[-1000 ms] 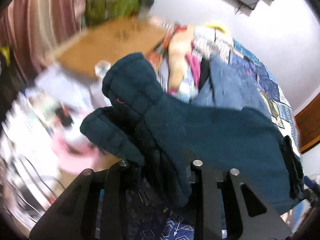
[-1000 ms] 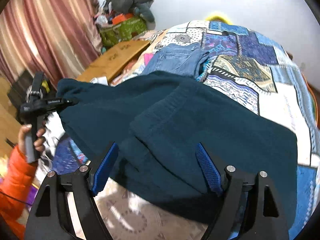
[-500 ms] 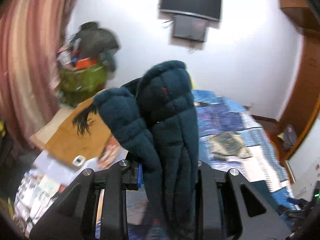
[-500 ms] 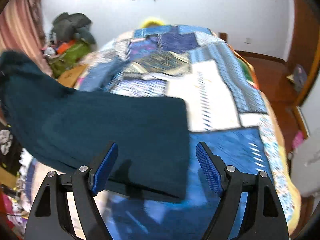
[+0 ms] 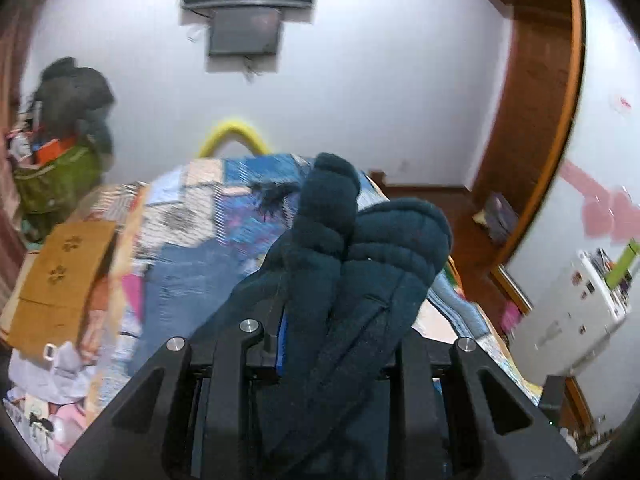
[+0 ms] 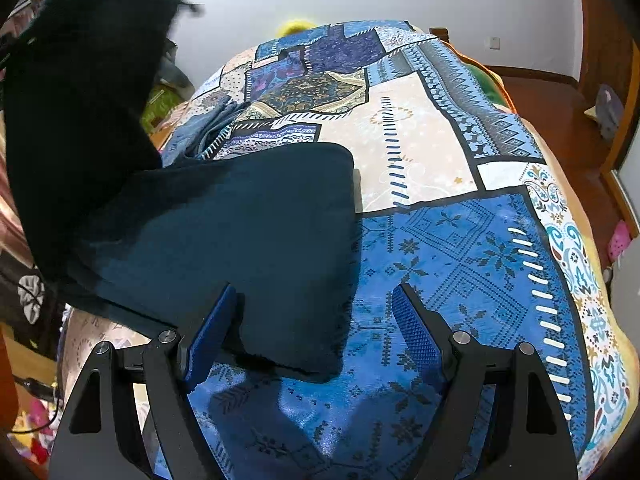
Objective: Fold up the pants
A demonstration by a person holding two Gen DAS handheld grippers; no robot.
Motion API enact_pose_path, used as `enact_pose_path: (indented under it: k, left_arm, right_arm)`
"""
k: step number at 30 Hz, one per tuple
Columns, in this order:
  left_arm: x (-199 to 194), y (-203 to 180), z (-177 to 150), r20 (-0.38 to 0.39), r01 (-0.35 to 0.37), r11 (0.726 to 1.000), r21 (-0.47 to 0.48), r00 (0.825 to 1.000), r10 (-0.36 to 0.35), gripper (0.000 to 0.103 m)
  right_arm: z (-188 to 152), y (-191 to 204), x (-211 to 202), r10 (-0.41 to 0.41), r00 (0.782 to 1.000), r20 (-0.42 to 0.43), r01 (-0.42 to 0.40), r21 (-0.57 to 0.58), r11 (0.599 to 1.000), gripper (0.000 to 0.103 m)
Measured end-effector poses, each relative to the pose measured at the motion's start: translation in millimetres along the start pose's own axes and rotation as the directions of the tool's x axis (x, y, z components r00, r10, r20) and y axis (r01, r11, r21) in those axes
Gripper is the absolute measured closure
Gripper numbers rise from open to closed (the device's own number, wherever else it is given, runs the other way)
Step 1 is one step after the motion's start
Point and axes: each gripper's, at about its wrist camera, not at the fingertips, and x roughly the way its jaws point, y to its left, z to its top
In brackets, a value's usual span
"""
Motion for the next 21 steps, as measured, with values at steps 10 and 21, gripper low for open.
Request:
enact_pose_path:
  k: [10, 21]
  left_arm:
    - [68.2, -92.0, -56.5, -0.254, 0.119, 0.988, 0.103, 0.963, -0.090, 0.077]
    - [76.9, -121.9, -113.1, -0.427, 0.150, 0.962, 0.230, 0.903, -0.038, 0.060]
  right_arm:
    - [-4.5, -0.6, -5.6, 0.006, 1.000, 0.013, -0.006, 0.006, 1.000, 0.026]
    - [-9.6, 2.6, -16.0, -0.010, 0.999, 0.034, 0.010, -0.007, 1.000, 0.026]
